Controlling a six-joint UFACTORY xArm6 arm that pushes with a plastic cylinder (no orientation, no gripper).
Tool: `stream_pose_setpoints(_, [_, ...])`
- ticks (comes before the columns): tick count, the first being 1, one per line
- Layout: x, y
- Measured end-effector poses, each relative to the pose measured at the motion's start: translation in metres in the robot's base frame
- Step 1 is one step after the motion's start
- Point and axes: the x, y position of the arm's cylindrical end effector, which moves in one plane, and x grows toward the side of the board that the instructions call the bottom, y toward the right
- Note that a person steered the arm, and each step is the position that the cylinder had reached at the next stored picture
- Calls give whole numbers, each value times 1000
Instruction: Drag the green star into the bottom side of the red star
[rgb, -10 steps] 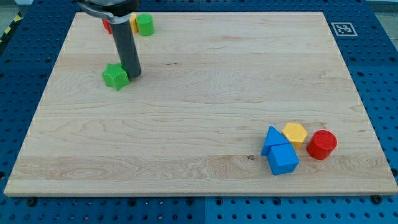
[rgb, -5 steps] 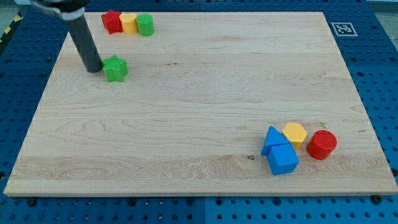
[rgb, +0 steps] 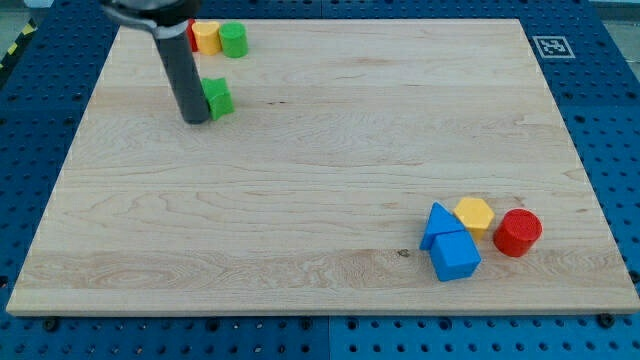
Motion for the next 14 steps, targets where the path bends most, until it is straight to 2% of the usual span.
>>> stream_pose_setpoints(1, [-14, 0])
stream_pose_setpoints(2, [27, 23])
stream_pose_setpoints(3, [40, 78])
stream_pose_setpoints(4, [10, 108])
stream_pose_setpoints(7, [-41, -47])
stream_pose_setpoints(8, [-20, -31])
stream_pose_setpoints(9, [17, 24])
stream_pose_setpoints(10, [-3, 61])
stream_pose_setpoints(11, [-30, 56])
stream_pose_setpoints(13, [-46, -43])
stream_pose_setpoints(14, [-57, -50])
